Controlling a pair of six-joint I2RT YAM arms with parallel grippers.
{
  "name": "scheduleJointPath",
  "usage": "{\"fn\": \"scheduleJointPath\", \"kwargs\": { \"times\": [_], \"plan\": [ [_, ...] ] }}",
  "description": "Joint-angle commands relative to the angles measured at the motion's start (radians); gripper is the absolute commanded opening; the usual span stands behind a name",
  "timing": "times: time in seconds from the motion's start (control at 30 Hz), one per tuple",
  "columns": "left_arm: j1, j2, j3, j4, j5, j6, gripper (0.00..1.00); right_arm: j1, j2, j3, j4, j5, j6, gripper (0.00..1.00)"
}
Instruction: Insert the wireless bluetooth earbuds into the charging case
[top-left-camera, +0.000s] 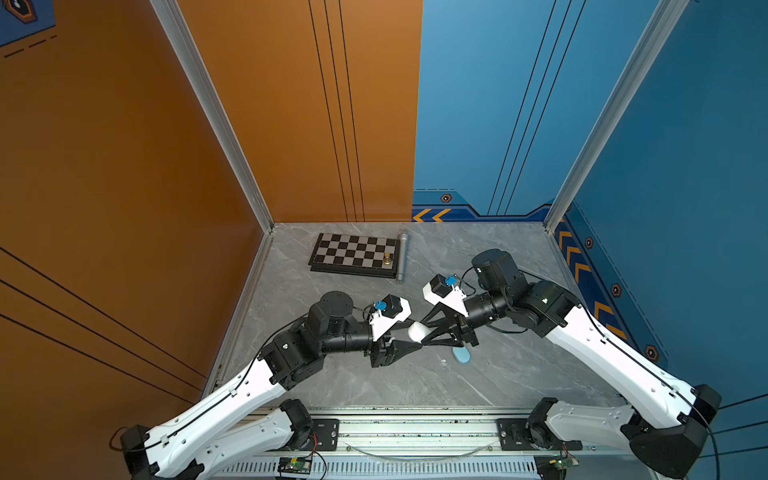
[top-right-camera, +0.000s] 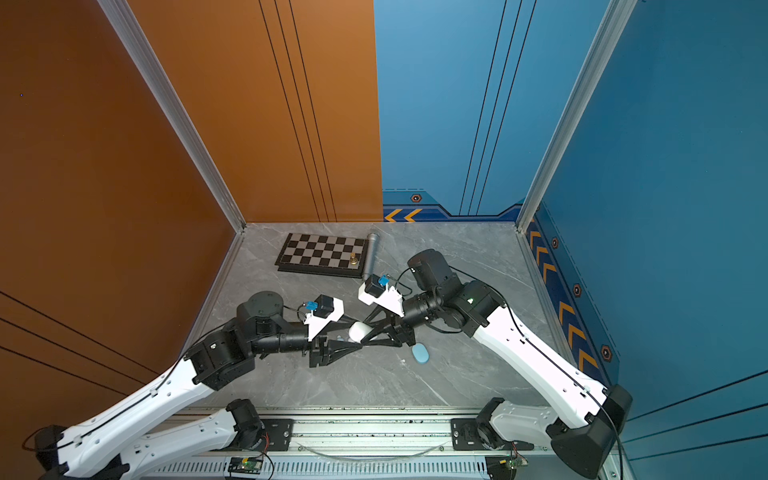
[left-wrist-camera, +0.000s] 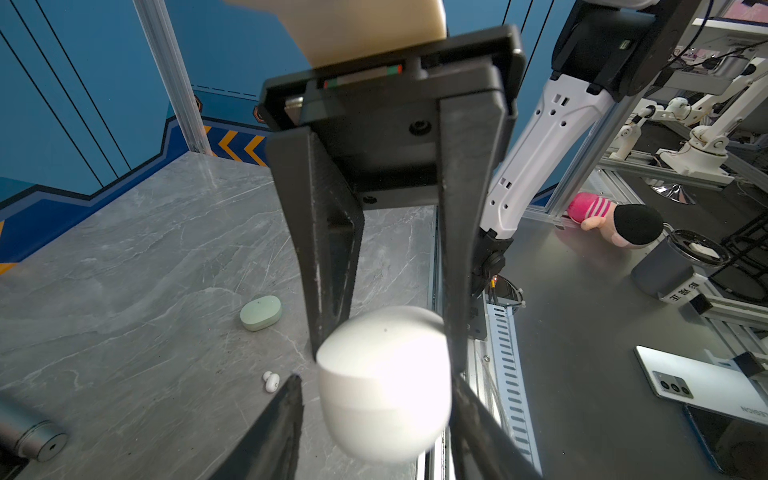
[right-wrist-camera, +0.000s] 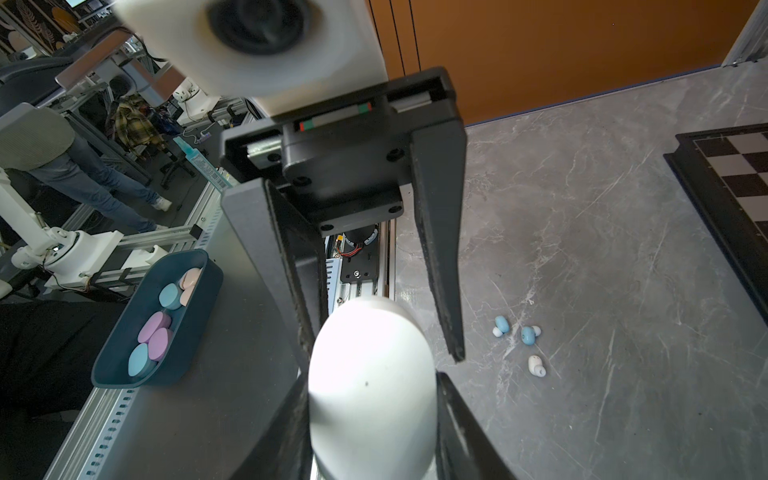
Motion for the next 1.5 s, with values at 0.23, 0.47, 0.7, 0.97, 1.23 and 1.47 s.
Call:
{"fn": "scheduleJointPath", "kwargs": {
  "times": [0.23, 0.47, 0.7, 0.97, 1.23, 1.47],
  "plan": [
    [-0.004, 0.019, 0.036, 0.027, 0.026, 0.000, 0.28, 0.030, 0.007, -0.013, -0.050, 0.057, -0.051, 0.20],
    [0.001, -0.017, 0.024, 0.002, -0.033, 0.011, 0.51, 0.023, -0.033, -0.049, -0.050, 0.188, -0.150, 0.20],
    [0.009, -0.060, 0.009, -0.055, -0.107, 0.036, 0.82, 0.025, -0.037, -0.064, -0.048, 0.241, -0.195, 0.20],
    [0.019, -0.198, -0.037, -0.169, -0.216, 0.029, 0.95, 0.031, 0.036, -0.269, 0.123, 0.485, -0.275, 0.23],
    [0.023, -0.301, -0.073, -0.225, -0.367, 0.025, 1.00, 0.050, 0.219, -0.342, 0.236, 0.644, -0.343, 0.24],
    [0.023, -0.265, -0.074, -0.226, -0.352, 0.018, 1.00, 0.072, 0.352, -0.347, 0.273, 0.701, -0.363, 0.27]
  ]
}}
